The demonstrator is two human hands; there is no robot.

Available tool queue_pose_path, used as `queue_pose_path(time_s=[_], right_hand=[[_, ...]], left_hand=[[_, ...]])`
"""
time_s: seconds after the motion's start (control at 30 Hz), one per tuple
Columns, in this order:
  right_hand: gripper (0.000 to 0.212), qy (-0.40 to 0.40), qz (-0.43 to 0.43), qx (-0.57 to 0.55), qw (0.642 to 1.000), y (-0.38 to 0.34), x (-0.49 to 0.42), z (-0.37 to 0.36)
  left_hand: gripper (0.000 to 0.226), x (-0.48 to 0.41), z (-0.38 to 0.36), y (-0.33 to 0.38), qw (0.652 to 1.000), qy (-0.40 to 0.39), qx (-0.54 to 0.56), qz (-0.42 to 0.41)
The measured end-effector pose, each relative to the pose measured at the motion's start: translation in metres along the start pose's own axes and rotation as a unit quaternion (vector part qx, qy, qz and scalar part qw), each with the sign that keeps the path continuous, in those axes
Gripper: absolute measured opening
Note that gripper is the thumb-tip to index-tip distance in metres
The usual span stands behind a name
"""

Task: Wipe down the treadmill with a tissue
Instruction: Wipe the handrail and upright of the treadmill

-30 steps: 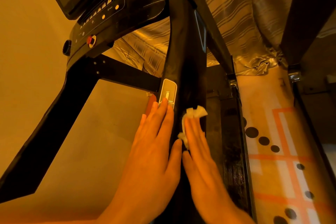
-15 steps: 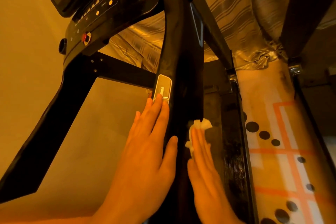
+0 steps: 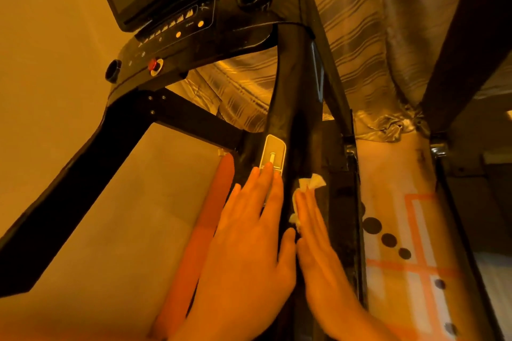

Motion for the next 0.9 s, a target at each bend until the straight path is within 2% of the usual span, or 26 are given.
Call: queue_pose_path(time_s=[0.07, 0.17, 0.23, 0.3, 0.43, 0.53, 0.67, 0.77, 0.9], right_hand=[[0.055, 0.009, 0.028, 0.052, 0.998, 0.006, -0.033, 0.012], [0.049, 0.022, 0.06, 0.145, 0.987, 0.024, -0.135, 0.042], [0.053, 0.011, 0.075, 0.25, 0.965, 0.044, -0.198, 0.056], [0.054, 0.0, 0.087, 0.308, 0.948, 0.053, -0.228, 0.063], [0.049, -0.031, 0.15, 0.258, 0.954, 0.019, -0.152, 0.052], [0.064, -0.103, 0.202, 0.235, 0.945, 0.004, -0.093, 0.047], [0.066, -0.095, 0.226, 0.352, 0.903, 0.017, -0.169, 0.066], [0.059, -0.091, 0.191, 0.418, 0.884, 0.038, -0.227, 0.071], [0.056, -0.076, 0.186, 0.355, 0.913, 0.024, -0.194, 0.062]], left_hand=[[0.078, 0.0, 0.0, 0.0, 1.0, 0.006, -0.004, -0.003], [0.079, -0.002, 0.001, 0.0, 1.0, 0.011, -0.002, -0.008], [0.083, -0.001, 0.002, 0.0, 1.0, 0.01, 0.0, -0.01], [0.081, 0.0, 0.006, 0.003, 0.999, 0.02, 0.025, -0.016], [0.079, -0.001, 0.002, -0.002, 1.0, 0.0, 0.017, -0.002], [0.079, -0.002, -0.005, -0.006, 1.0, -0.001, 0.011, -0.016], [0.079, -0.004, -0.005, -0.006, 1.0, 0.008, 0.002, -0.016], [0.08, -0.004, -0.003, -0.004, 0.999, 0.016, 0.033, -0.011], [0.078, -0.003, -0.001, -0.006, 0.999, 0.03, 0.029, -0.006]])
Point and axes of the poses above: each hand's wrist, its own x-axis away from the middle knuckle, its own z-axis out of the back of the hand, y = z × x, the point moved 3 cm from there along -x, towards the middle knuckle, and after that the axes turned 14 degrees about x, right-handed, at the moved point
